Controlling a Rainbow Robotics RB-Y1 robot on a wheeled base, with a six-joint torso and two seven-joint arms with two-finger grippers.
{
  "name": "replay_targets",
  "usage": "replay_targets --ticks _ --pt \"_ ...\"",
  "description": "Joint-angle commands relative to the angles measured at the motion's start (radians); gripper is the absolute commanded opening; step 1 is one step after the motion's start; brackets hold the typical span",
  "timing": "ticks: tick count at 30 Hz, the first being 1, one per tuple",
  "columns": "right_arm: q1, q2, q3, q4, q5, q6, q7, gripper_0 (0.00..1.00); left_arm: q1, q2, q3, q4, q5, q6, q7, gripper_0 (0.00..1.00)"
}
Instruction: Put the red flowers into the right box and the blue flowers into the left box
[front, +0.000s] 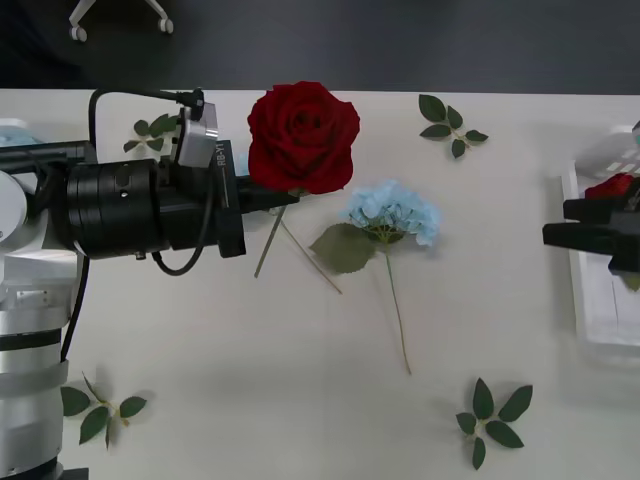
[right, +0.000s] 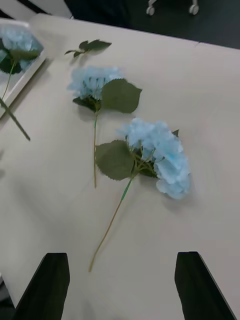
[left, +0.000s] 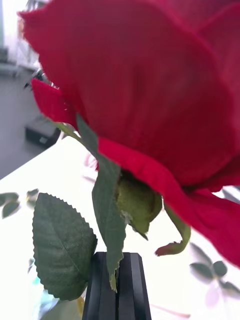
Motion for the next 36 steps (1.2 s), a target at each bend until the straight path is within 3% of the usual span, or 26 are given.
replay_targets --ticks 1,7,16,20,27,36 --pt "0.029 -0.039 0.047 -0.015 -0.072 -0.064 0.123 0.62 -0.014 -0.094 0.065 -0.072 -0.008 0.111 -0.051 0.00" --pt "-0.003 -0.040 0.208 -0.039 -0.148 -0.216 0.322 0.62 -0.054 -0.163 0.060 -0.112 -0.017 0.199 -0.051 0.00" --pt "-0.186 0.023 0.525 -0.044 -0.277 -0.406 0.566 0.62 -0.109 -0.169 0.049 -0.110 -0.086 0.238 -0.051 0.00" --pt "-0.287 0.069 0.662 -0.042 -0.323 -0.492 0.569 0.62 -0.109 -0.169 0.034 -0.110 -0.101 0.238 -0.051 0.00" --pt "-0.388 0.156 0.778 -0.030 -0.328 -0.588 0.569 0.62 -0.109 -0.169 0.035 -0.110 -0.101 0.238 -0.051 0.00" --pt "-0.439 0.217 0.832 -0.028 -0.328 -0.631 0.569 0.62 -0.109 -0.169 0.035 -0.110 -0.101 0.238 -0.051 0.00"
